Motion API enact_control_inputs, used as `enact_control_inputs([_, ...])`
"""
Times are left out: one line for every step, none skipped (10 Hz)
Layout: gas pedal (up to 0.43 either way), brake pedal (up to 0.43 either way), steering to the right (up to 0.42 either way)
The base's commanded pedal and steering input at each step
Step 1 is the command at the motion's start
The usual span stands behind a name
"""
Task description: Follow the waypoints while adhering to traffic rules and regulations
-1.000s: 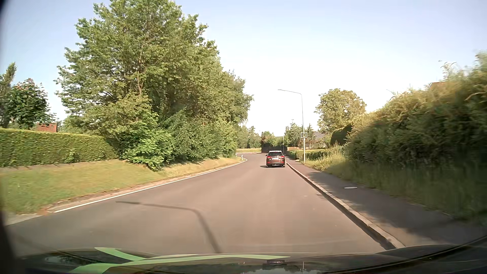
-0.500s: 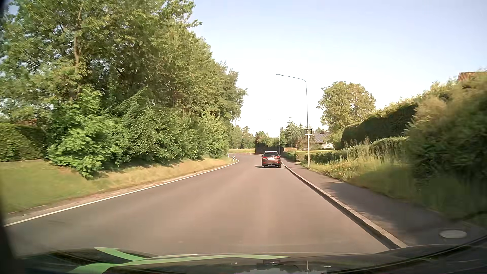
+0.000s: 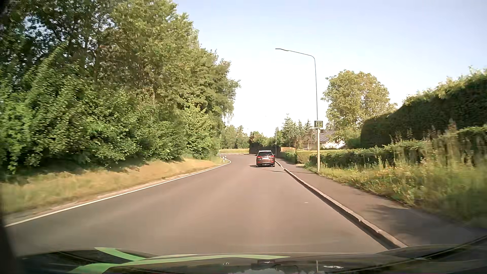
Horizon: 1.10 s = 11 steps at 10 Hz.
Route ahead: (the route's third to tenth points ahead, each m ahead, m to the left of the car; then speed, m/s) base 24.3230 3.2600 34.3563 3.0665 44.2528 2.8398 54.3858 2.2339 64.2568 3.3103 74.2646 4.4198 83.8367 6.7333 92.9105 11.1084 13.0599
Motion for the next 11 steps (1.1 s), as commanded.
enact_control_inputs([0.0,0.0,0.011])
enact_control_inputs([0.0,0.0,0.011])
enact_control_inputs([0.0,0.0,0.008])
enact_control_inputs([0.0,0.0,0.003])
enact_control_inputs([0.008,0.0,0.001])
enact_control_inputs([0.008,0.0,0.0])
enact_control_inputs([0.02,0.0,-0.001])
enact_control_inputs([0.047,0.0,-0.001])
enact_control_inputs([0.047,0.0,-0.001])
enact_control_inputs([0.059,0.0,-0.001])
enact_control_inputs([0.067,0.0,-0.002])
